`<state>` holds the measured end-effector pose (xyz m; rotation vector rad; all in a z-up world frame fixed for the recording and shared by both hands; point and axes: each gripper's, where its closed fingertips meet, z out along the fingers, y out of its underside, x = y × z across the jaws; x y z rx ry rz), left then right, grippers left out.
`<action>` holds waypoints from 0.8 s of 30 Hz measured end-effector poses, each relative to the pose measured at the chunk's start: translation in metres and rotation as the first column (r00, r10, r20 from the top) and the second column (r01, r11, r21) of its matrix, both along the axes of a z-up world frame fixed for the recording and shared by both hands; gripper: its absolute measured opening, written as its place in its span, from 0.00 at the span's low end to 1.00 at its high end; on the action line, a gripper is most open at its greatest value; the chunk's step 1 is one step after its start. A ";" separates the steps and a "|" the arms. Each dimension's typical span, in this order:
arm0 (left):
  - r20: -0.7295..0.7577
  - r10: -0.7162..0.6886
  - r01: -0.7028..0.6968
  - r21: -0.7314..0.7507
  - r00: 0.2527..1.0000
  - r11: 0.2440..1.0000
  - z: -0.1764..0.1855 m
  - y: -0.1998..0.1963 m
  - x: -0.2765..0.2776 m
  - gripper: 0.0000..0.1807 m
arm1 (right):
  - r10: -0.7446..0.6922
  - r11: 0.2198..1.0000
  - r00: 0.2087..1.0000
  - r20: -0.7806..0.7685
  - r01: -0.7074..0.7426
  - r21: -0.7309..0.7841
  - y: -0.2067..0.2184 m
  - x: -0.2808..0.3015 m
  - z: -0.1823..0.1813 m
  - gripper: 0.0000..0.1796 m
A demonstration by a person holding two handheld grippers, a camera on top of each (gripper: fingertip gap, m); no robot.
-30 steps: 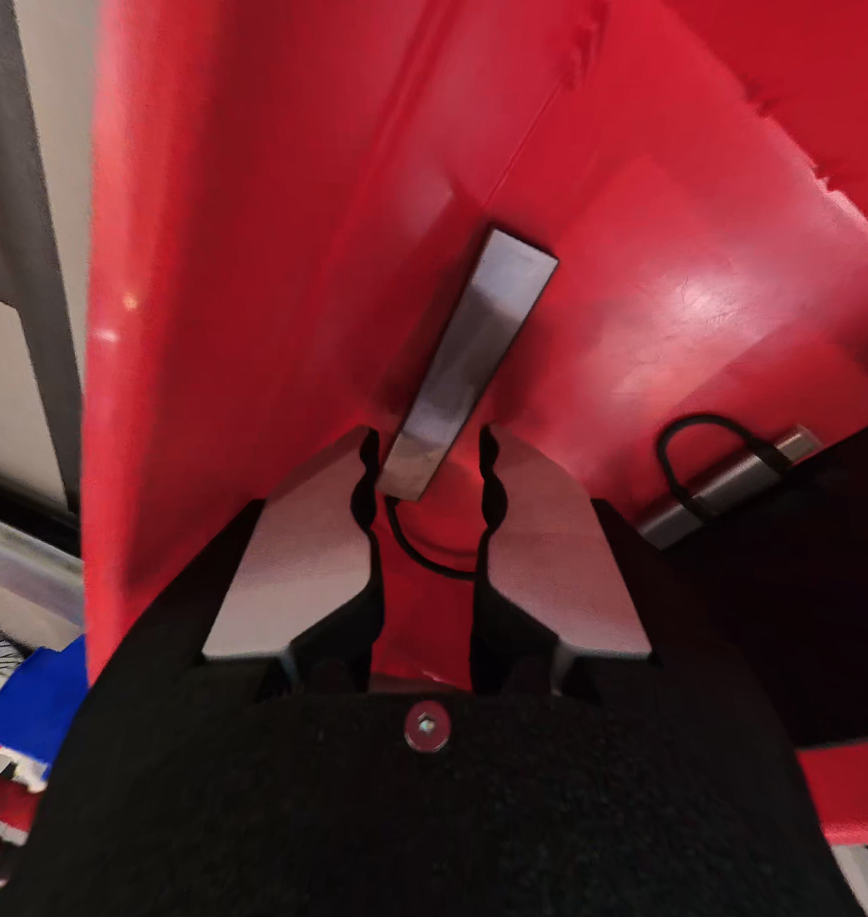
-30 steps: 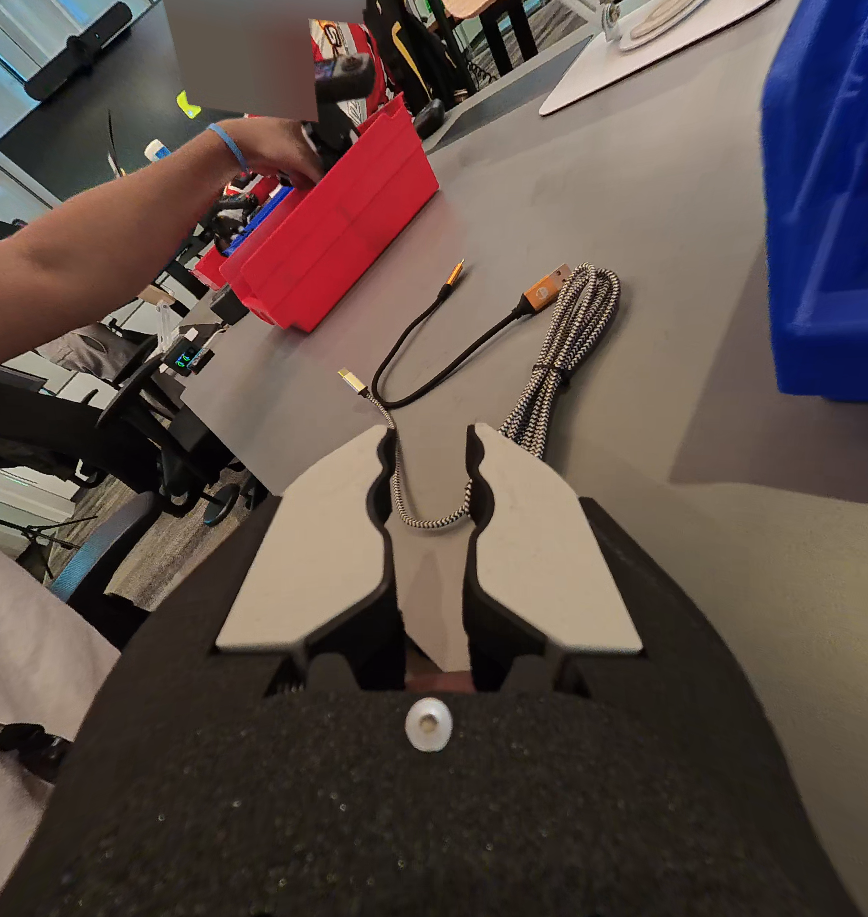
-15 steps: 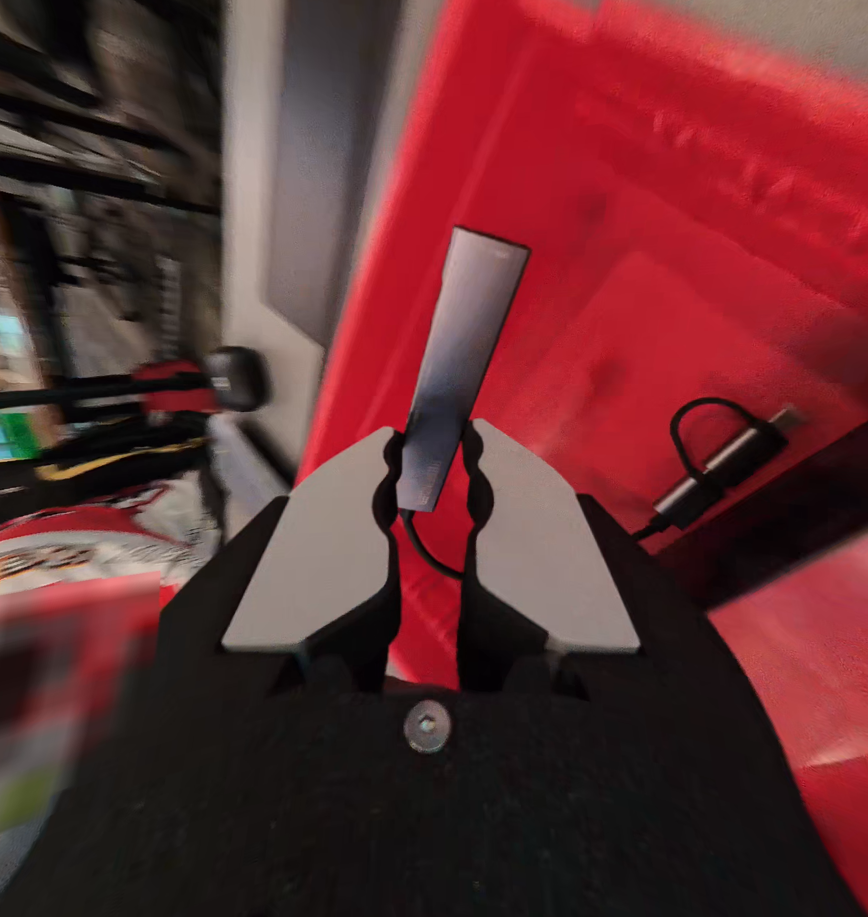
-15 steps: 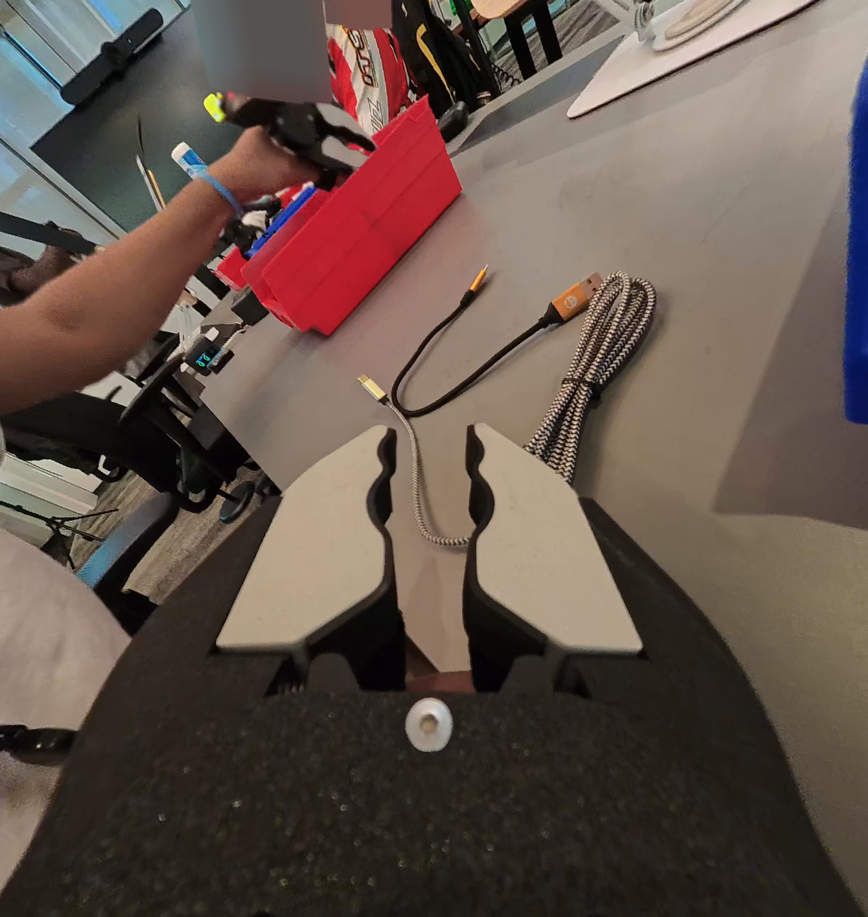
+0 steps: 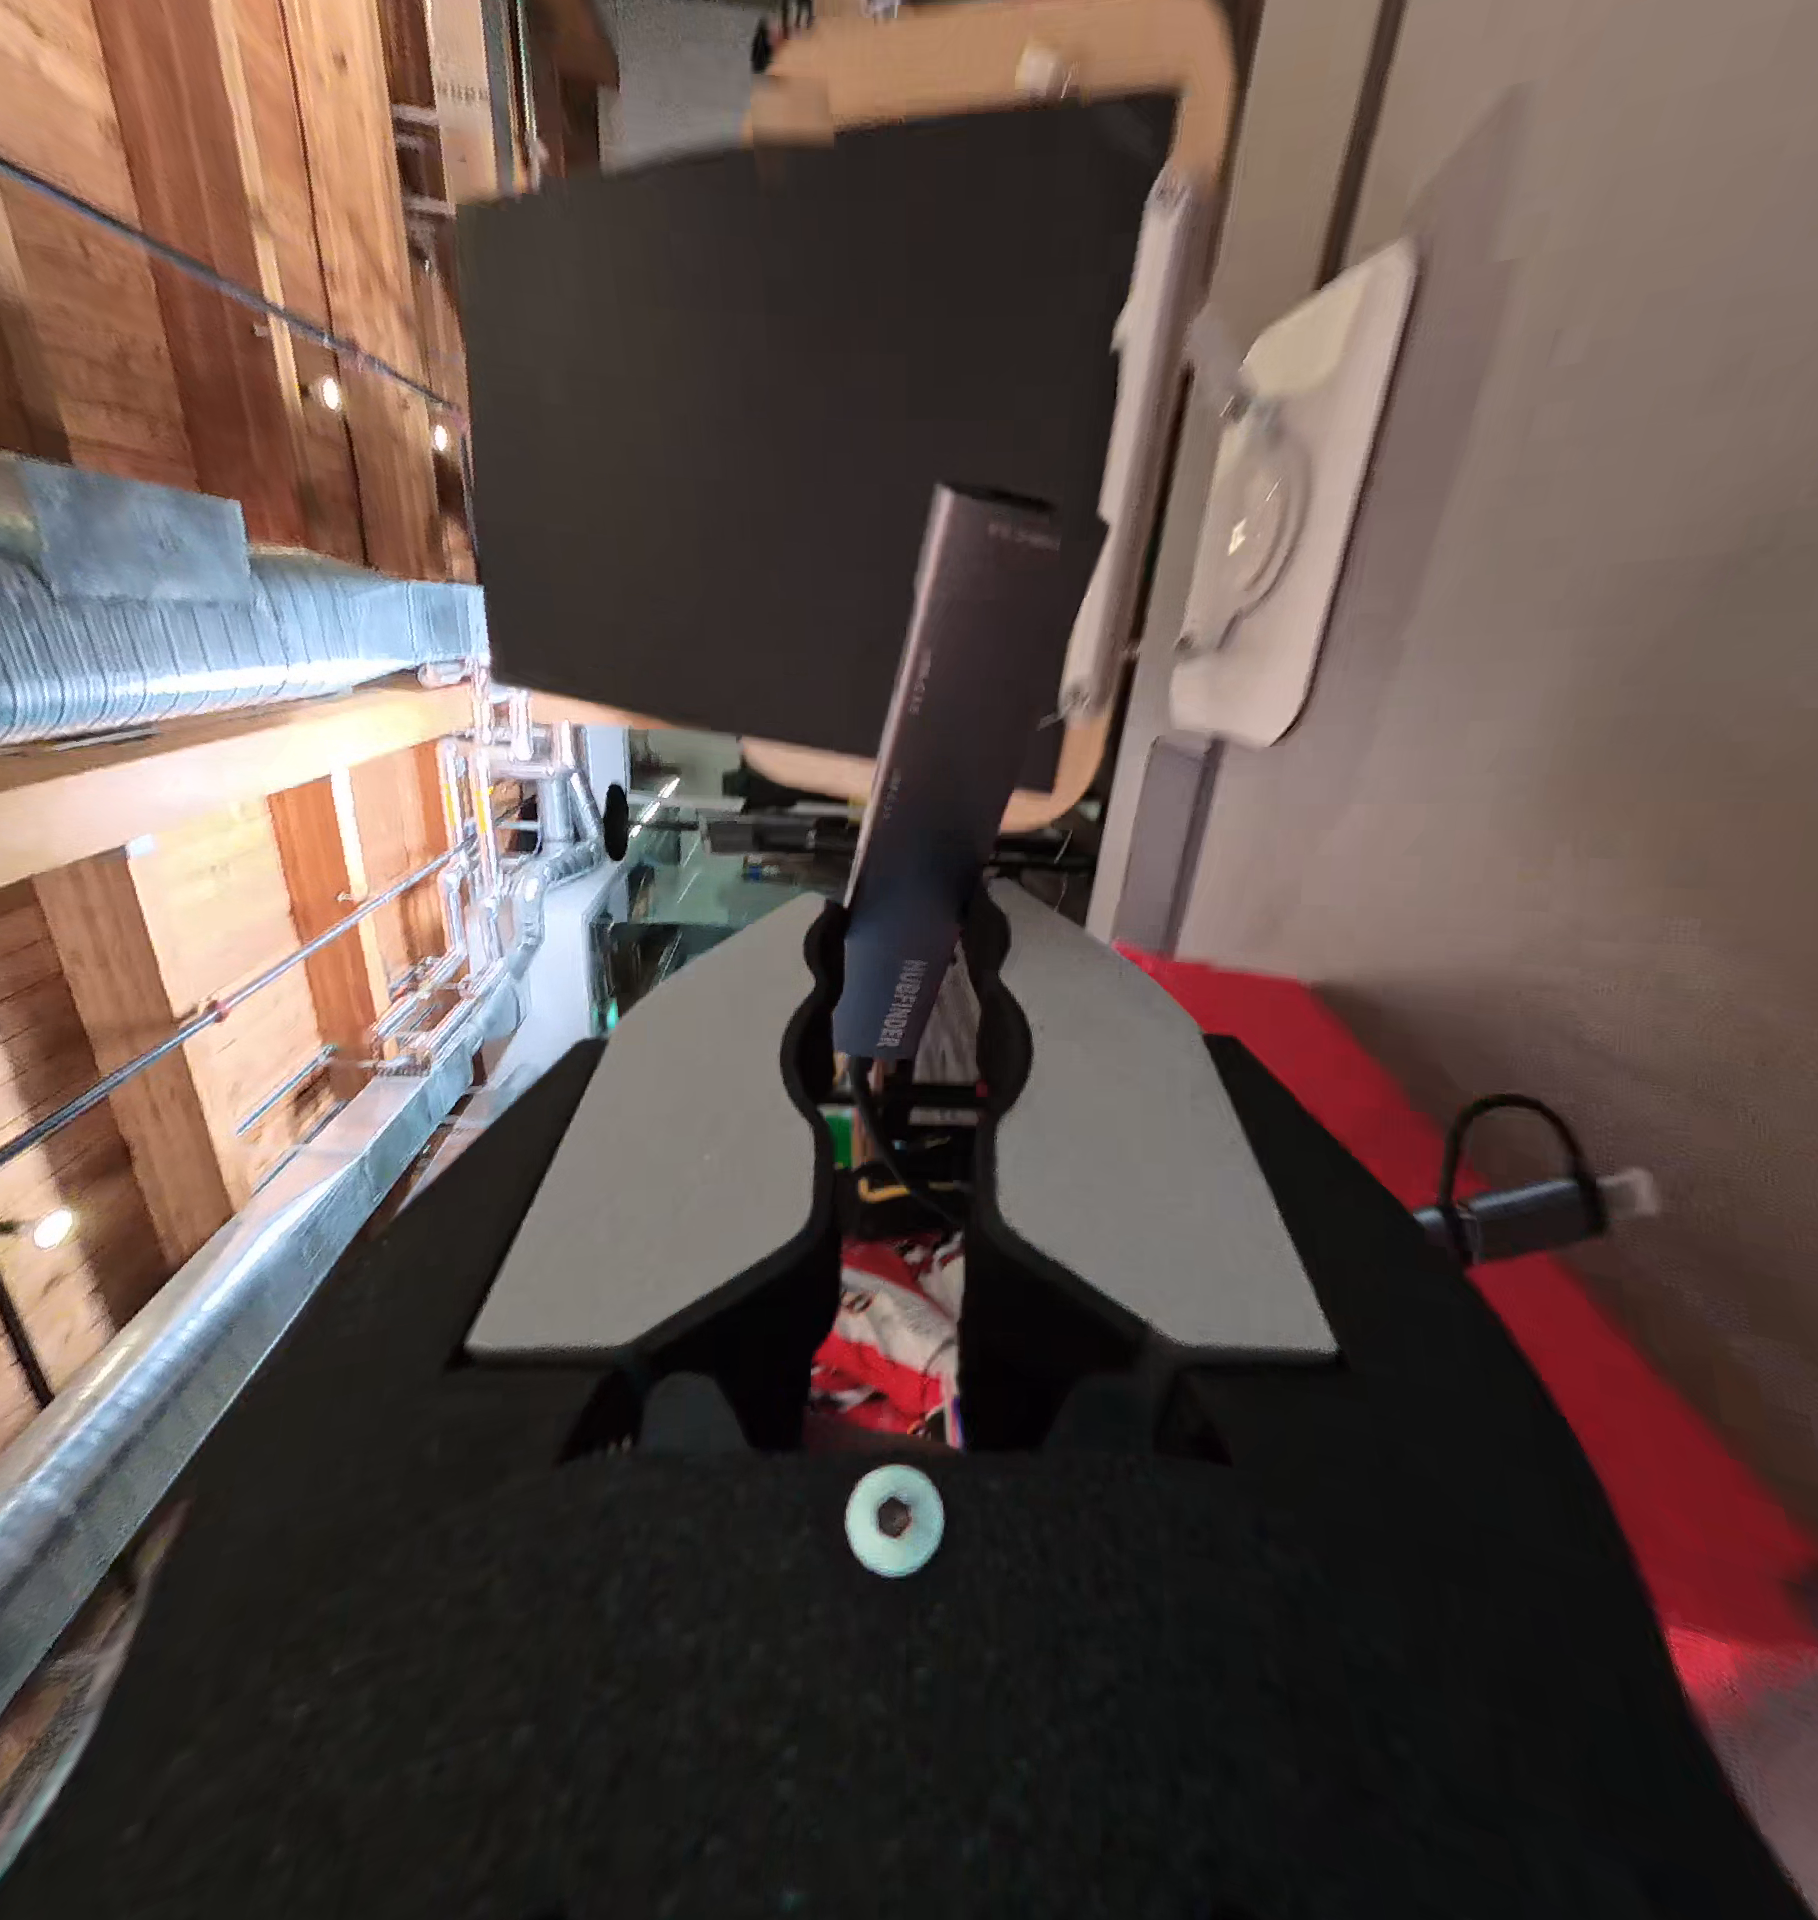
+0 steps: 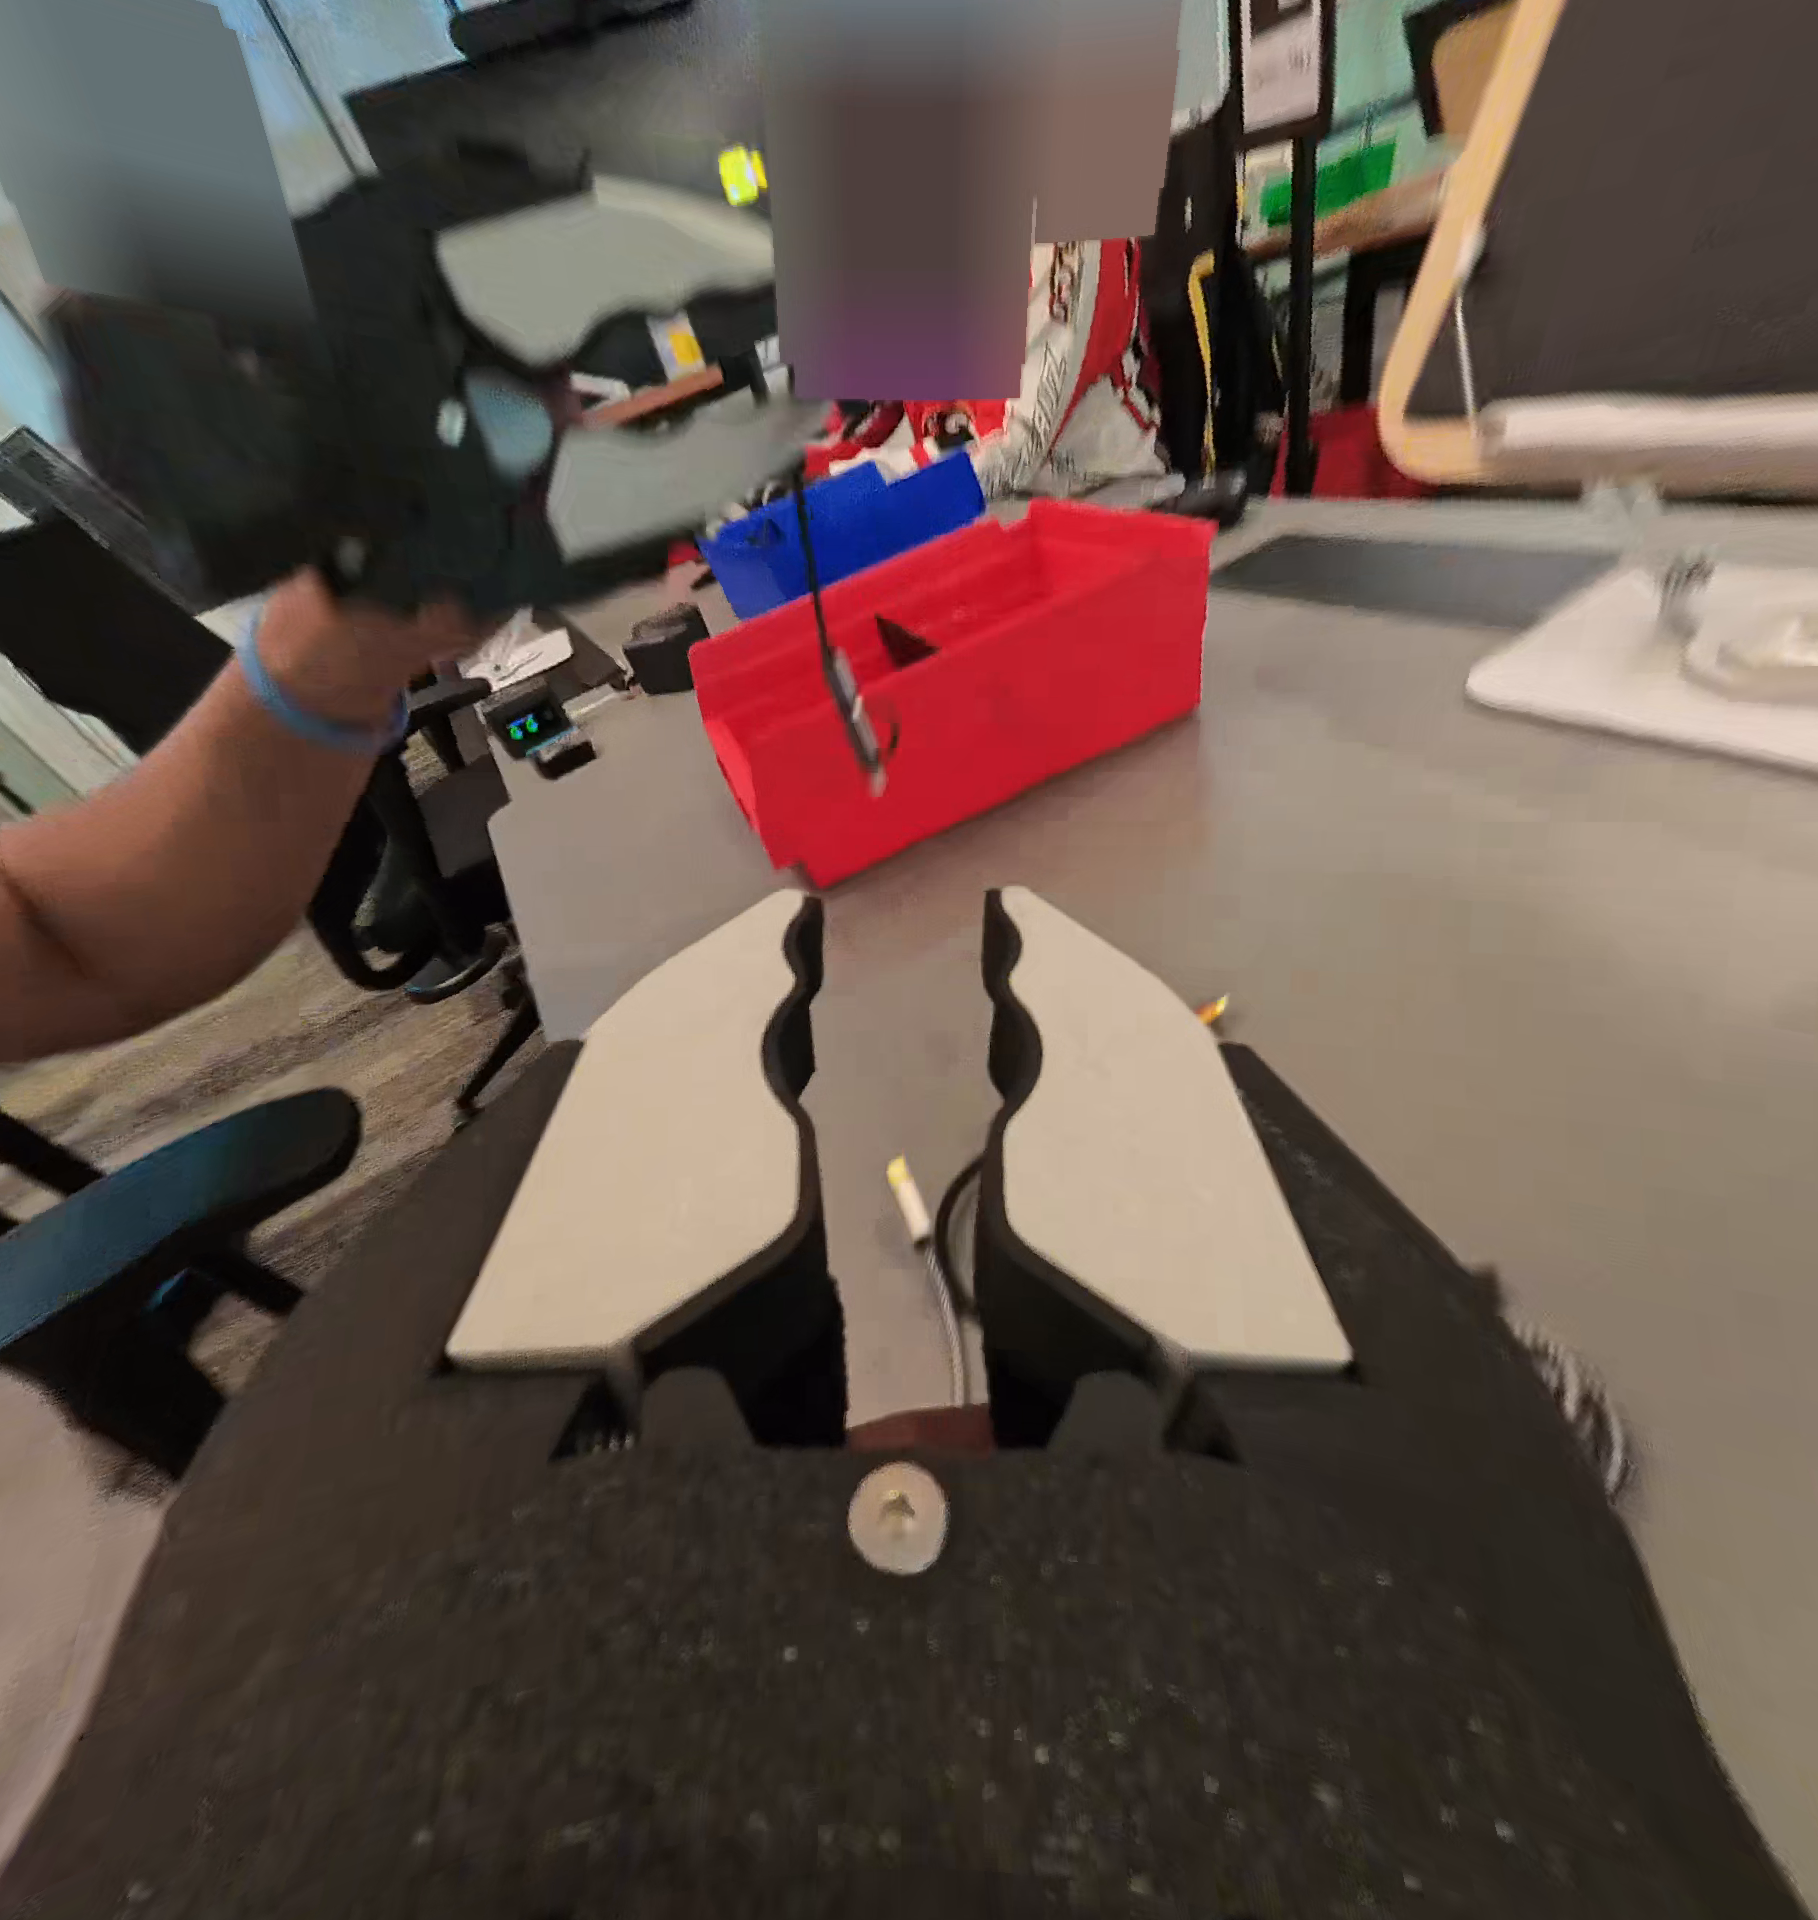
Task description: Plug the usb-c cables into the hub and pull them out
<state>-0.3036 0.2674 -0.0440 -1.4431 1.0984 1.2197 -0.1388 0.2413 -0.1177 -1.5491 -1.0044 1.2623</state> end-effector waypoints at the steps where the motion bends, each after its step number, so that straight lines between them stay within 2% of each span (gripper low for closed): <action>1: 0.004 -0.039 0.039 0.008 0.999 0.999 -0.005 -0.005 0.021 0.12 | 0.003 1.000 1.000 -0.014 -0.002 0.018 0.002 -0.008 0.007 0.17; 6: 0.075 -0.168 0.169 -0.009 0.983 0.986 -0.037 -0.024 0.098 0.12 | -0.015 0.999 0.995 -0.097 0.019 0.039 0.003 -0.017 0.026 0.20; 9: 0.129 -0.185 0.194 -0.056 0.974 0.979 -0.058 -0.028 0.120 0.12 | 0.029 0.997 0.998 -0.060 -0.024 0.073 -0.005 -0.011 0.017 0.12; 10: 0.140 -0.188 0.198 -0.061 0.972 0.978 -0.063 -0.028 0.124 0.12 | 0.051 0.995 0.998 -0.040 -0.048 0.091 -0.009 -0.009 0.013 0.05; 12: 0.176 -0.192 0.209 -0.082 0.965 0.974 -0.073 -0.029 0.129 0.12 | 0.064 0.992 0.998 0.025 -0.066 0.104 -0.010 -0.004 0.001 0.05; 14: 0.306 -0.212 0.255 -0.107 0.928 0.961 -0.082 -0.033 0.136 0.13 | 0.080 0.988 0.996 0.048 -0.085 0.130 -0.011 0.001 -0.007 0.05; 15: 0.410 -0.211 0.282 -0.122 0.888 0.952 -0.085 -0.036 0.140 0.11 | 0.084 0.982 0.995 0.059 -0.092 0.162 -0.011 0.004 -0.011 0.05; 16: 0.544 -0.204 0.332 -0.148 0.814 0.932 -0.087 -0.042 0.147 0.08 | 0.083 0.976 0.994 0.076 -0.096 0.197 -0.011 0.008 -0.018 0.05; 18: 0.799 -0.155 0.494 -0.195 0.581 0.847 -0.089 -0.060 0.166 0.10 | 0.095 0.957 0.990 0.106 -0.120 0.263 -0.012 0.015 -0.031 0.05; 19: 0.849 -0.128 0.529 -0.194 0.513 0.826 -0.087 -0.064 0.166 0.13 | 0.119 0.945 0.986 0.120 -0.150 0.290 -0.016 0.018 -0.037 0.05; 20: 0.858 -0.130 0.546 -0.193 0.497 0.815 -0.086 -0.065 0.162 0.14 | 0.144 0.936 0.982 0.122 -0.175 0.306 -0.019 0.022 -0.043 0.05; 24: 0.716 -0.212 0.544 -0.271 0.666 0.794 -0.104 -0.063 0.144 0.18 | 0.248 0.898 0.961 0.121 -0.274 0.344 -0.035 0.028 -0.055 0.05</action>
